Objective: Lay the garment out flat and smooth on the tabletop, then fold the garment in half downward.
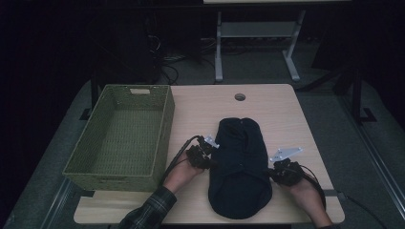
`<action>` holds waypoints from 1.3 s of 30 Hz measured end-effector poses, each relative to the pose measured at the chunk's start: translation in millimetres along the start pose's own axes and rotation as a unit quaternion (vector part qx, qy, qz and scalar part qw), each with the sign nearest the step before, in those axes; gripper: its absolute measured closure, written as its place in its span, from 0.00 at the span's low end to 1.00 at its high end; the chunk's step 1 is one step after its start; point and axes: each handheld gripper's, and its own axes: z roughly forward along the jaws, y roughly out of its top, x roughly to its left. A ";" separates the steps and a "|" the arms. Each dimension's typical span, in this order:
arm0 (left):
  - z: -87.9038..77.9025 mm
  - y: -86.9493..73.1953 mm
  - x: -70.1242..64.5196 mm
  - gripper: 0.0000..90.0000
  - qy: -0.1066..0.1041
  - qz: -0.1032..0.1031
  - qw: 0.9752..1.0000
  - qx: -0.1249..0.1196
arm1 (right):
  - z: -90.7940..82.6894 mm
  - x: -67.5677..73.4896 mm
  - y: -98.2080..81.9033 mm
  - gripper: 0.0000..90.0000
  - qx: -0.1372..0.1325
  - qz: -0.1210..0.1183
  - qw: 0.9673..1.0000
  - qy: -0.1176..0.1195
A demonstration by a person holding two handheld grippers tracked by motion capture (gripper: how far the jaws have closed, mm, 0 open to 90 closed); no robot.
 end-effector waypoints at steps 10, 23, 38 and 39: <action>-5.4 -13.3 -18.8 1.00 0.001 0.017 1.000 0.001 | -7.5 15.0 -12.1 1.00 -0.005 -0.015 1.000 0.003; -6.9 -16.0 -25.6 0.98 0.004 0.023 1.000 0.006 | -10.5 20.0 -16.5 1.00 -0.006 -0.009 1.000 0.011; -16.3 -3.4 -13.2 0.59 -0.018 0.005 1.000 -0.017 | -19.7 5.0 -0.1 0.65 -0.029 -0.006 0.999 0.017; -17.6 -1.7 -11.8 0.57 -0.023 0.003 1.000 -0.020 | -20.5 2.7 1.7 0.64 -0.033 -0.006 0.999 0.016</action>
